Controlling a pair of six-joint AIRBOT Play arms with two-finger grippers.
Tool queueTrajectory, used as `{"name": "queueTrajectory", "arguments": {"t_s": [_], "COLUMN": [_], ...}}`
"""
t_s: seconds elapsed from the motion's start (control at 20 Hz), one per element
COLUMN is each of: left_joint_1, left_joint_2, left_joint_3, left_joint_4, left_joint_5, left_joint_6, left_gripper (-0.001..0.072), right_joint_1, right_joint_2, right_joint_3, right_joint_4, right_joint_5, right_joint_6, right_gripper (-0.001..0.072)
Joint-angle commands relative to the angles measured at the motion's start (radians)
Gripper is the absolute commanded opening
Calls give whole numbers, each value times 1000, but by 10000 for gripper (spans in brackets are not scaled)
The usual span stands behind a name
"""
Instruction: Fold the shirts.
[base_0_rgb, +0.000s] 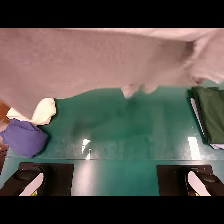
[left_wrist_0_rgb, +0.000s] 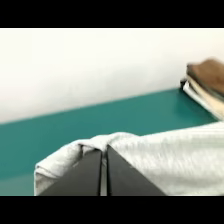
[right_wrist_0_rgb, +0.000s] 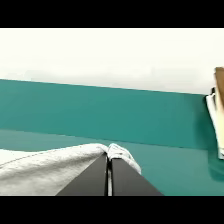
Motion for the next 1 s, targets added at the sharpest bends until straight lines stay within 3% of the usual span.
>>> {"name": "queueTrajectory", "arguments": {"t_s": [0.0,0.2,0.5,0.7,0.95], "left_joint_1": [1,1,1,1,1], "left_joint_2": [2,-6,-154,-421,-658], "left_joint_3": [81,-116,-636,-750,-741], "left_joint_4": [-20,-19,-19,-19,-42], "left_joint_5": [-67,-119,-68,146,545], "left_joint_6": [-8,-33,-26,-9,0], "left_gripper": [25,25,25,26,26], "right_joint_1": [0,4,103,93,89], "right_joint_2": [-56,-182,-431,-662,-896], "right_joint_3": [169,211,-105,-205,-121], "right_joint_4": [-62,-58,-63,-60,-58], "right_joint_5": [145,208,232,141,-25], "right_joint_6": [27,65,76,74,30], "right_gripper": [11,11,11,12,12]}}
